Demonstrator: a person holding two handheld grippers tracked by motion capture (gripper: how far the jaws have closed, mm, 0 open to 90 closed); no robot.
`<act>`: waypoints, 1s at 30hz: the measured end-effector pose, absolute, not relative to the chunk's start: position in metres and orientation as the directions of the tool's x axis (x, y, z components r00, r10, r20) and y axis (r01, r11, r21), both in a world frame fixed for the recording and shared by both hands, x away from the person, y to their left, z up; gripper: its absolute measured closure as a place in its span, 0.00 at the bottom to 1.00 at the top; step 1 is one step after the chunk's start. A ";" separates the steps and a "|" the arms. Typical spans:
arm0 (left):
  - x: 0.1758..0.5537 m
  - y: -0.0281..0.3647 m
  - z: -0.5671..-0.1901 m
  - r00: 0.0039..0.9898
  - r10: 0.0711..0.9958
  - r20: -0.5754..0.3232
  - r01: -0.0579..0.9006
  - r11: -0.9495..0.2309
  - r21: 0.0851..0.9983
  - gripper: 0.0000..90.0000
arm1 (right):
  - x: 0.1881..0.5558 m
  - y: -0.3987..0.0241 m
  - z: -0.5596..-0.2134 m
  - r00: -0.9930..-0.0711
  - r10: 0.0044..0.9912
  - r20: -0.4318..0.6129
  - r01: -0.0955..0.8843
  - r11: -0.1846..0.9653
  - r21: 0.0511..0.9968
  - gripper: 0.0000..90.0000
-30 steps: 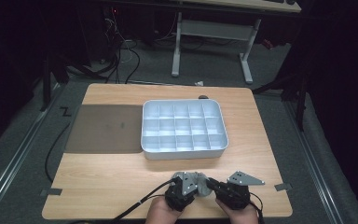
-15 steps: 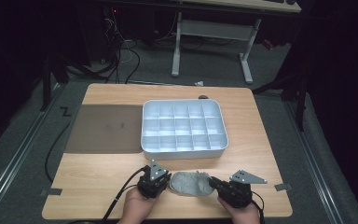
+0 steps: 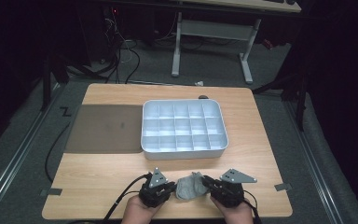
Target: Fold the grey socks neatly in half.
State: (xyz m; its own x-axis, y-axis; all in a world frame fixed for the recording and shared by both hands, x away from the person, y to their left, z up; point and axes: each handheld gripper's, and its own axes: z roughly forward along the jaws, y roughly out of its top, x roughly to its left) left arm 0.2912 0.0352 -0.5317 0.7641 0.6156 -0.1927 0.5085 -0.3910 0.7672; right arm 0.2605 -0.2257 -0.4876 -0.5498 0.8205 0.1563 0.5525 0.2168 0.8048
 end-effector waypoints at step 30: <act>0.287 0.033 -0.533 0.771 0.609 -0.186 0.497 -0.394 0.773 0.91 | 0.256 -0.199 -0.474 -0.619 0.768 0.164 0.498 0.222 0.838 0.79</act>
